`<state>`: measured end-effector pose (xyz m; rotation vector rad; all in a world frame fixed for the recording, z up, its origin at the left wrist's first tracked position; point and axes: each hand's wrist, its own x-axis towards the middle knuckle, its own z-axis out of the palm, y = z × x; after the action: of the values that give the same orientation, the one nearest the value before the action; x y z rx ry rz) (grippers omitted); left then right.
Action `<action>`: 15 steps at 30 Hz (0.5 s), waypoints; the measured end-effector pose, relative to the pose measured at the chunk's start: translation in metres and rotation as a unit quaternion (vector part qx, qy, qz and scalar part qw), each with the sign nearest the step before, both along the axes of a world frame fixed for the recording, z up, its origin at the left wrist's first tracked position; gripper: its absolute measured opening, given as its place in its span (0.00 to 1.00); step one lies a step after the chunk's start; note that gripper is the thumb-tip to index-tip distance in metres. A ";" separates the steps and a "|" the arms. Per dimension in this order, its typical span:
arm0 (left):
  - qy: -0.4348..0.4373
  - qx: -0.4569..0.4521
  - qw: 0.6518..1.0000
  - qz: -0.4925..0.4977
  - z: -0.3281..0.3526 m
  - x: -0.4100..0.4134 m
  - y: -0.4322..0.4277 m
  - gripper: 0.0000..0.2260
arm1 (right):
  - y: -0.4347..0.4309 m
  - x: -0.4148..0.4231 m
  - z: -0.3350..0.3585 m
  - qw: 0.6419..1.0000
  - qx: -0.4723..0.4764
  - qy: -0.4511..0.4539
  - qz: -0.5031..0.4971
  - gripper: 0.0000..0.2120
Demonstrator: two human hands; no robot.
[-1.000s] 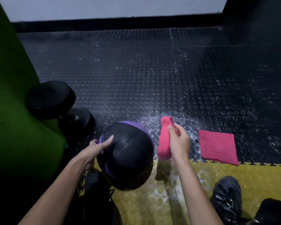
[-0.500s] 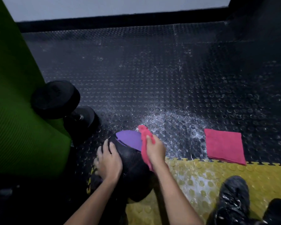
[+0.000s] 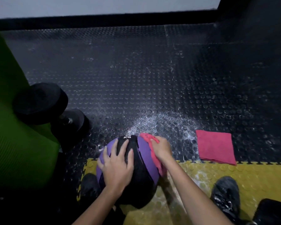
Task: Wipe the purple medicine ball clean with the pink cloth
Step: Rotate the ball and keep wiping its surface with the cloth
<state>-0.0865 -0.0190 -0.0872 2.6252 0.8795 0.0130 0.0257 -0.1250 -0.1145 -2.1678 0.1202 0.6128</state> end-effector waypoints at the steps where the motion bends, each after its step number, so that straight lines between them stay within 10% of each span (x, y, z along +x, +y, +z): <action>1: 0.003 0.012 1.000 -0.024 0.000 0.001 0.002 0.29 | -0.005 -0.009 -0.001 1.000 -0.005 -0.021 -0.012 0.11; 8: -0.039 -0.025 0.987 -0.156 -0.005 0.011 0.052 0.26 | 0.030 -0.052 0.028 0.960 0.040 -0.271 0.054 0.11; 15: -0.009 -0.070 0.975 -0.213 -0.002 0.024 0.078 0.32 | 0.009 -0.002 0.015 1.000 0.011 -0.003 -0.016 0.11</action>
<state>-0.0628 0.0590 -0.0890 2.6181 0.2848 -0.1319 0.0236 -0.1159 -0.0992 -2.1416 0.1447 0.5870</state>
